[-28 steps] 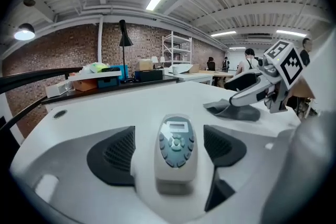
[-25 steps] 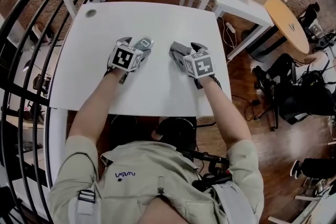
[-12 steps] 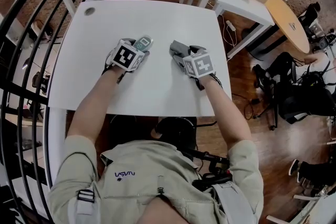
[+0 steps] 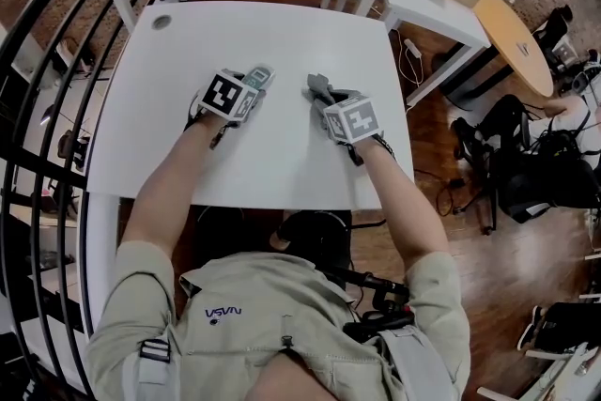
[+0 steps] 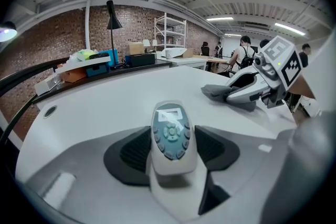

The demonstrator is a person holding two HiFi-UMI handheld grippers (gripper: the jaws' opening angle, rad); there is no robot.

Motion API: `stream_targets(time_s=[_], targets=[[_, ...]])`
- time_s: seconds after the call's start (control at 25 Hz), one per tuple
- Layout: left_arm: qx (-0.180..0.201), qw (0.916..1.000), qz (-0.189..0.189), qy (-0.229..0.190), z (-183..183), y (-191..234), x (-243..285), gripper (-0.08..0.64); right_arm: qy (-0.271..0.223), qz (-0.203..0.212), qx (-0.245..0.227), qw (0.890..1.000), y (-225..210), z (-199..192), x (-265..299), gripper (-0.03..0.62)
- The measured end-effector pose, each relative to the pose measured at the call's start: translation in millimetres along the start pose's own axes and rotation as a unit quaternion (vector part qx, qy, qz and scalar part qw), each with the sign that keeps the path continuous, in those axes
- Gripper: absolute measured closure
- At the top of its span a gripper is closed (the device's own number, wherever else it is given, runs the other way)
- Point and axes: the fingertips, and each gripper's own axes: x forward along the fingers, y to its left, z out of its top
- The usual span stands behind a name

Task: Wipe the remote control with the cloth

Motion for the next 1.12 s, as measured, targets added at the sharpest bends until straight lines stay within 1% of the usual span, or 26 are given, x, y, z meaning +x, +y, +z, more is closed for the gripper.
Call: stream_targets(time_s=[0.04,0.08,0.2,0.28,0.36,0.44,0.64,0.76,0.88,1.12], targets=[[-0.001,1.0,0.005,-0.003,0,1,-1,0.285,0.002,-0.004,-0.006,1.0,1,-1,0,0.528],[-0.004,0.9999,0.009,-0.007,1,2,-1,0.285,0.003,-0.006,-0.008,1.0,1,-1,-1,0.539],[-0.017,0.9994,0.016,-0.026,4,3,-5,0.287,0.002,-0.007,-0.005,1.0,-1,-1,-2,0.551],[-0.015,0.9988,0.025,-0.038,7,3,-10,0.287,-0.003,-0.011,-0.002,1.0,-3,0,-4,0.554],[-0.003,0.998,0.038,-0.051,12,1,-16,0.287,-0.02,-0.018,-0.001,1.0,-5,6,-9,0.556],[0.015,0.9967,0.047,-0.064,19,-2,-24,0.287,-0.049,-0.02,-0.005,0.999,-5,19,-17,0.557],[0.063,0.9923,0.042,-0.098,41,-25,-45,0.287,-0.12,-0.037,-0.016,0.992,-9,58,-50,0.56],[0.086,0.9877,0.045,-0.122,54,-38,-59,0.287,-0.167,-0.042,-0.019,0.985,-7,83,-77,0.56],[0.116,0.9811,0.051,-0.146,69,-52,-75,0.287,-0.21,-0.045,-0.034,0.976,3,107,-105,0.561],[0.19,0.9594,0.085,-0.19,87,-79,-102,0.287,-0.272,-0.043,-0.077,0.958,31,142,-154,0.561]])
